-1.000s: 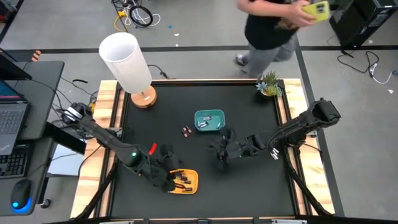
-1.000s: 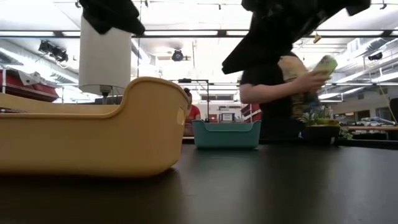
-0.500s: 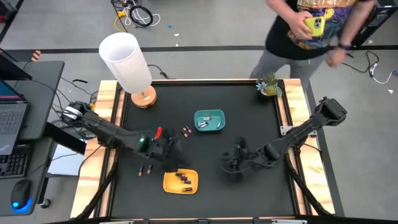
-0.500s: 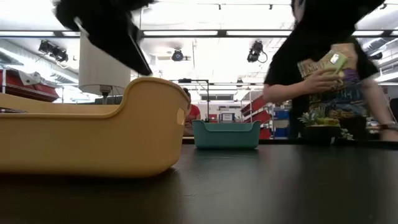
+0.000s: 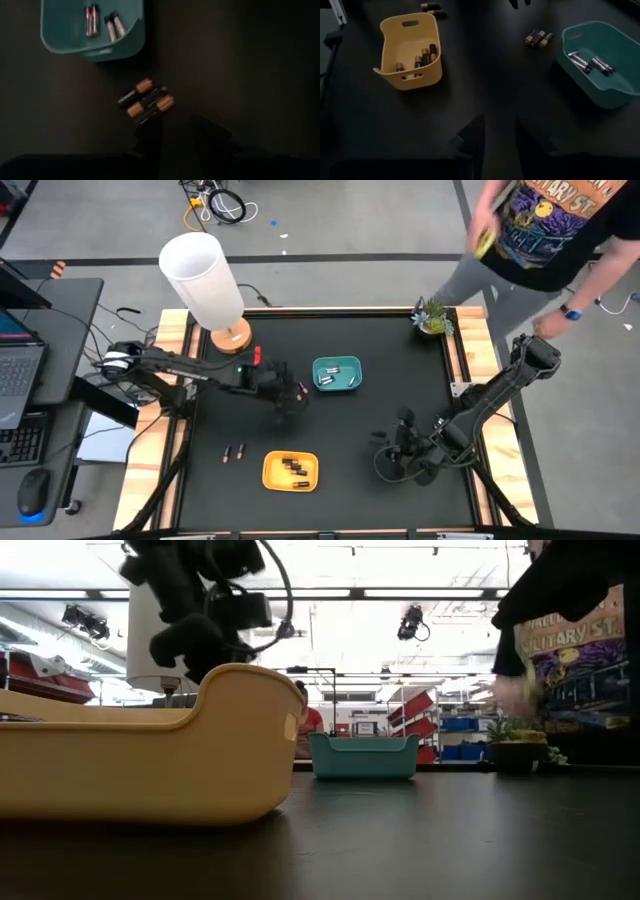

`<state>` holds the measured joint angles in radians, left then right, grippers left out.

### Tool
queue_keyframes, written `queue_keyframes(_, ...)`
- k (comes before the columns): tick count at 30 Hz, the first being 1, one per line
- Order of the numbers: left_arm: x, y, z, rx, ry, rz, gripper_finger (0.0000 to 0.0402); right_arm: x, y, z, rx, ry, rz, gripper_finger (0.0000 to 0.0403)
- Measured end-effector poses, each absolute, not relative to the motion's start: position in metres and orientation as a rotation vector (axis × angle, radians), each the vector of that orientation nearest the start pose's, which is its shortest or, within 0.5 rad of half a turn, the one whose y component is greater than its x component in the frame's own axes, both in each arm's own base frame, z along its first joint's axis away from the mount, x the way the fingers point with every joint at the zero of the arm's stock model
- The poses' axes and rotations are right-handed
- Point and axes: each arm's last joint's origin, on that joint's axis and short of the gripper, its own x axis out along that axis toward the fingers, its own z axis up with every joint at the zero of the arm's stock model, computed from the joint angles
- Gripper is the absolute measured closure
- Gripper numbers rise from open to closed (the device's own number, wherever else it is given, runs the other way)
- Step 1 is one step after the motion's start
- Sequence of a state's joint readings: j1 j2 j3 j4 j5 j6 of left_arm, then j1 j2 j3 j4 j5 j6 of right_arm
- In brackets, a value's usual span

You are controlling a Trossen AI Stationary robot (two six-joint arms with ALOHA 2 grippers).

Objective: Sort batteries
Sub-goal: Put the black battery into the yellow bin

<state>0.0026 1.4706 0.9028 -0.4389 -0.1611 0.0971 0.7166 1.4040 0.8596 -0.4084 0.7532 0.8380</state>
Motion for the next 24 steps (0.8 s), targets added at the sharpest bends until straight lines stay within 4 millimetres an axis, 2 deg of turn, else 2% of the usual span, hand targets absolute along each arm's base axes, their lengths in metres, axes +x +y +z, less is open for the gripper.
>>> queue_keyframes(3,0.287,0.019,0.191,0.16,1.068,0.098,0.0275,0.214,0.16,0.21,0.164,0.613,-0.322,0.0309)
queue_keyframes(6,0.29,0.023,0.179,0.195,1.143,0.061,0.0254,0.211,0.158,0.204,0.18,0.617,-0.335,0.0309)
queue_keyframes(11,0.304,0.024,0.175,0.277,1.16,0.026,0.0226,0.209,0.155,0.196,0.196,0.624,-0.352,0.0309)
queue_keyframes(18,0.323,0.025,0.159,0.368,1.234,-0.043,0.0231,0.207,0.154,0.189,0.206,0.619,-0.352,0.0309)
queue_keyframes(24,0.329,0.025,0.147,0.389,1.299,-0.073,0.024,0.207,0.154,0.189,0.208,0.617,-0.35,0.0309)
